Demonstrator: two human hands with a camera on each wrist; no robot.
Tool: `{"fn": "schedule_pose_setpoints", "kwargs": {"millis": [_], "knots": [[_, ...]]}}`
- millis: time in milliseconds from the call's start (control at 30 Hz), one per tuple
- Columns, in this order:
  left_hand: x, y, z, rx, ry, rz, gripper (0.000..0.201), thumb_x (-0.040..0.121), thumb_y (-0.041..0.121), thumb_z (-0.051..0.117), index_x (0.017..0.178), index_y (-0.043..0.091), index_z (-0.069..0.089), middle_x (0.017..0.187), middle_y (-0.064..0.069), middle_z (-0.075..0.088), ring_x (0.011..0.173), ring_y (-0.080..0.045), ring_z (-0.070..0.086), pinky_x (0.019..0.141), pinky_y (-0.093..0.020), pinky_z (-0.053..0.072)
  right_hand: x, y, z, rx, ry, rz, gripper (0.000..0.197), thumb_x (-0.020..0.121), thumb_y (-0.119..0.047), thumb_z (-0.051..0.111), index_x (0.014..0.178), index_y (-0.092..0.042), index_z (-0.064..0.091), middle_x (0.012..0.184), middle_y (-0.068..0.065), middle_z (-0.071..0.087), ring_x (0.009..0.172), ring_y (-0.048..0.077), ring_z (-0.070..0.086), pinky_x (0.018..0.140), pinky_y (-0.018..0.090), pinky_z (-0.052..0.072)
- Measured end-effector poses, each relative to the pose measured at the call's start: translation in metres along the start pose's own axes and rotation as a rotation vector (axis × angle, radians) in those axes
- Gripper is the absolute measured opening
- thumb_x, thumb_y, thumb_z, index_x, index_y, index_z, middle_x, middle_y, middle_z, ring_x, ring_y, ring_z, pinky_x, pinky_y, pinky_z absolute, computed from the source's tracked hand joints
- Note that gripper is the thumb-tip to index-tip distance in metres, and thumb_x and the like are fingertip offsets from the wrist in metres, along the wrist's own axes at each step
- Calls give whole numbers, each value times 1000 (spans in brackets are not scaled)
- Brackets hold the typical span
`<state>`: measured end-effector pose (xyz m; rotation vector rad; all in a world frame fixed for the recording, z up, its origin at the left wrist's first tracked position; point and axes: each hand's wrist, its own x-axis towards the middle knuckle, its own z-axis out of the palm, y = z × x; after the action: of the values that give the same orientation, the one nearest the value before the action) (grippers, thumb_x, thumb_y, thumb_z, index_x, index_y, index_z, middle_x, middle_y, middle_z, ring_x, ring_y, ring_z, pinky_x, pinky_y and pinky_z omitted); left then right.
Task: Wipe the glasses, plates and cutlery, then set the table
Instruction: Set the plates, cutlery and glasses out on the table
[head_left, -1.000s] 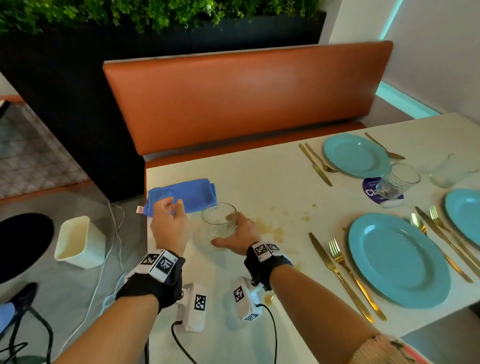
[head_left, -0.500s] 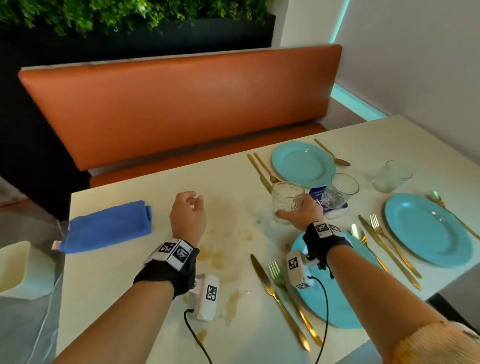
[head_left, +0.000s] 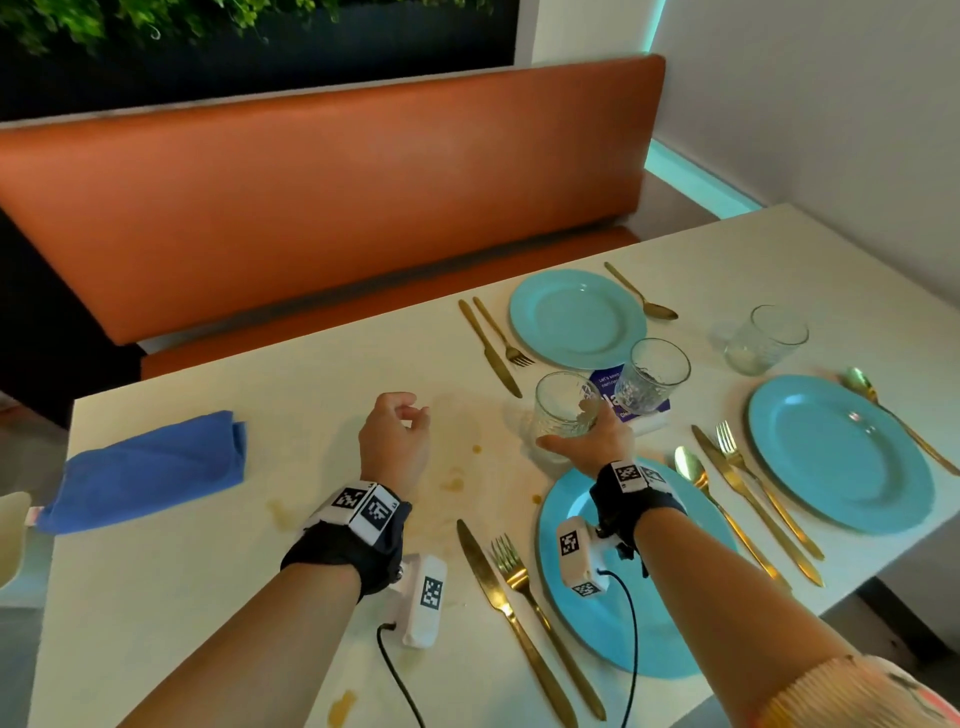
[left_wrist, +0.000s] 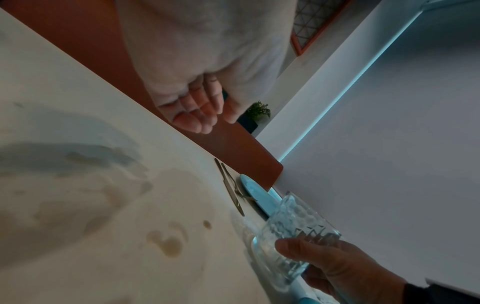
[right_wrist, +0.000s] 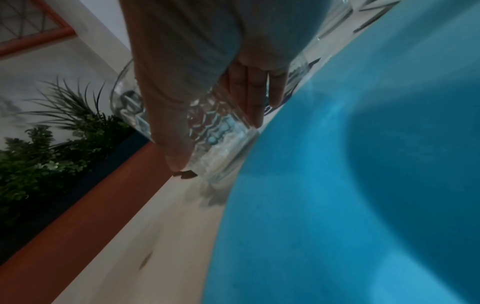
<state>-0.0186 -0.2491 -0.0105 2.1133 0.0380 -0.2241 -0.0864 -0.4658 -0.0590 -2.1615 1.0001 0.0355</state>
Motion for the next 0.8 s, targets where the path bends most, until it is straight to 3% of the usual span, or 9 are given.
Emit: {"fn": "schedule_pose_setpoints", "kwargs": {"millis": [100, 333, 467, 567, 667, 800], "knots": [[-2, 1, 5, 7, -14, -8, 27, 93, 17, 55, 119, 8, 54, 102, -2, 61, 100, -24, 60, 81, -25, 40, -2, -1, 4, -2, -35, -17, 92, 58, -42, 84, 134, -15, 41, 130, 6, 56, 120, 24, 52, 97, 32, 43], [-2, 0, 8, 1, -35, 8, 28, 93, 16, 55, 120, 8, 54, 111, -6, 62, 92, -19, 55, 79, -24, 38, -10, -9, 9, -98, -62, -40, 103, 55, -49, 84, 137, -13, 35, 133, 7, 54, 122, 23, 51, 99, 31, 43], [-5, -3, 2, 11, -75, 23, 29, 93, 16, 55, 120, 7, 53, 113, -8, 62, 102, -24, 58, 81, -25, 39, -14, -15, 9, -131, -91, 3, 120, 55, -49, 84, 147, -13, 16, 141, 11, 46, 131, 27, 43, 106, 36, 37], [-9, -7, -8, 17, -102, 38, 29, 93, 16, 55, 120, 7, 52, 113, -8, 63, 103, -24, 58, 80, -24, 38, -21, -20, 6, -166, -88, 80, 129, 56, -40, 86, 150, -15, 1, 145, 15, 40, 135, 33, 35, 112, 43, 33], [-15, -12, -22, 25, -130, 52, 30, 93, 17, 55, 121, 7, 52, 113, -9, 63, 104, -24, 57, 80, -23, 37, -33, -25, -2, -222, -5, 138, 118, 63, -27, 85, 148, -11, 5, 135, 18, 48, 128, 36, 42, 105, 43, 41], [-26, -10, -43, 58, -190, 69, 31, 93, 18, 55, 121, 6, 52, 117, -10, 62, 108, -25, 56, 80, -23, 36, -65, -33, -24, -263, 57, 165, 90, 73, -19, 79, 142, -8, 23, 125, 18, 56, 119, 33, 51, 95, 37, 46]]}}
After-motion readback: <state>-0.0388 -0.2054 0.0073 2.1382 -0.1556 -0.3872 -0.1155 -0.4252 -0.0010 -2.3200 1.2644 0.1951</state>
